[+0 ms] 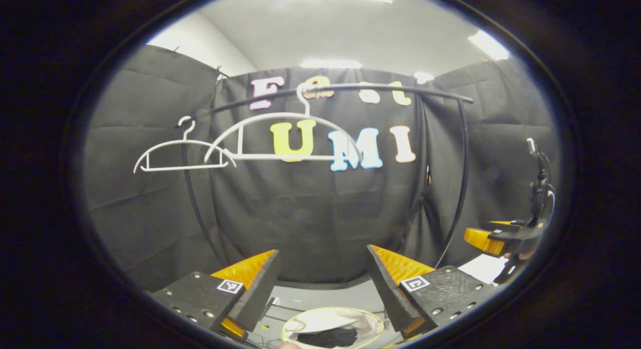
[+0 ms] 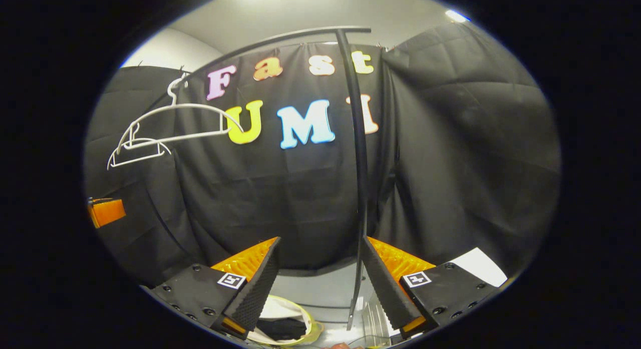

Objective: Grasp the clothes on the hanger with both hands and then place them into the laundry hamper below.

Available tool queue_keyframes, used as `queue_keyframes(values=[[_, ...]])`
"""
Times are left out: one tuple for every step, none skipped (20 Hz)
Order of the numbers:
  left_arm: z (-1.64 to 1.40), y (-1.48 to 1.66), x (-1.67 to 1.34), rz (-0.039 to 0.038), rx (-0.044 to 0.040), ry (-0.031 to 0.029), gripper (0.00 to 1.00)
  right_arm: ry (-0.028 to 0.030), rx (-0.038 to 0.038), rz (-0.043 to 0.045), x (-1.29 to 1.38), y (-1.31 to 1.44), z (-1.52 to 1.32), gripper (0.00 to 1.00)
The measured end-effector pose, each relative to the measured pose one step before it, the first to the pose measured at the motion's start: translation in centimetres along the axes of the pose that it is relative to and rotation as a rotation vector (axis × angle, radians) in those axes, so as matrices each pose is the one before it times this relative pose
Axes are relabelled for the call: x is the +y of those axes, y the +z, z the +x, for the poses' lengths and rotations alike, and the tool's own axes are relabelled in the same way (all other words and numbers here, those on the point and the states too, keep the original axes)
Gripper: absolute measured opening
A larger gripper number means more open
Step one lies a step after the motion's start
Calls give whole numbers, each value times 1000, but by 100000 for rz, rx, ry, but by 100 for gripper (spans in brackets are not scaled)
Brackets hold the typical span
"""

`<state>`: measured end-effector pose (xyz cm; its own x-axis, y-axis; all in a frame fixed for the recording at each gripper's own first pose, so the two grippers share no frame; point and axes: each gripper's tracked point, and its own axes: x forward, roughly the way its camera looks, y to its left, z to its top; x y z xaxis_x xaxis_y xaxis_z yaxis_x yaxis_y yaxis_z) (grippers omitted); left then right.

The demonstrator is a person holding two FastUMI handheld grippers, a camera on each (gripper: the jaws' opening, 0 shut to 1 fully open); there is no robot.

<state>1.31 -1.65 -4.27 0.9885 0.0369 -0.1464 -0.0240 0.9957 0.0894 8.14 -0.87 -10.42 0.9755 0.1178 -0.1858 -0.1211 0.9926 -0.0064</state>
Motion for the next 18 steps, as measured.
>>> queue_keyframes(values=[[-710, 1363, -453, -790, -2544, 712, 100, 1205, -2404, -910, -251, 981, -171, 98], [-477, 1360, 15, -567, -2645, 2124, 100, 539, -1856, -1038, -514, 714, -26, 98], [-384, 1778, 461, -280, -3143, 3360, 100, -22, -1693, -1000, -453, 700, -188, 93], [-840, 1671, 13, 569, -4370, 3158, 99, -674, -1689, -598, -641, 745, -220, 93], [-902, 1811, 309, 902, -3658, 2724, 99, -175, -2069, -79, -470, 828, -324, 93], [-784, 1165, 367, 809, -3181, 3298, 99, 824, -1563, 592, -111, 608, -605, 93], [-1206, 1, -3, 370, -2209, 3133, 99, 1433, -956, 1085, 42, 279, -573, 98], [-1031, 495, 84, -560, -1165, 2429, 99, 1469, -1050, 983, -40, 198, -391, 98], [-1210, 86, -69, -1403, 214, 1877, 99, 982, -964, 364, -44, 190, -433, 100], [-991, -100, 137, -1681, 637, 1906, 99, 937, -935, -126, -236, 3, -330, 98], [-997, 0, 196, -1515, -61, 837, 99, 456, -775, -729, -65, 11, -281, 98], [-661, 224, -55, -1290, -542, -329, 100, -121, -652, -1104, -387, -92, -346, 98], [-604, 156, -168, -880, -432, -1151, 100, -584, 80, -1060, -228, -137, -311, 98], [-349, 129, -59, -698, -392, -1246, 100, -623, -14, -811, -168, -95, -370, 98], [-402, -202, 245, -133, 785, -846, 100, -978, -57, -653, -18, -63, -364, 98], [-89, -357, 417, 643, 1486, -202, 99, -756, -12, -458, 31, -25, -259, 92], [-142, -394, 585, 1486, 1702, 137, 99, -56, -97, -367, 339, 4, -252, 92], [-32, -135, 528, 1847, 497, 411, 99, 8, -118, -432, 515, -25, -166, 98]])
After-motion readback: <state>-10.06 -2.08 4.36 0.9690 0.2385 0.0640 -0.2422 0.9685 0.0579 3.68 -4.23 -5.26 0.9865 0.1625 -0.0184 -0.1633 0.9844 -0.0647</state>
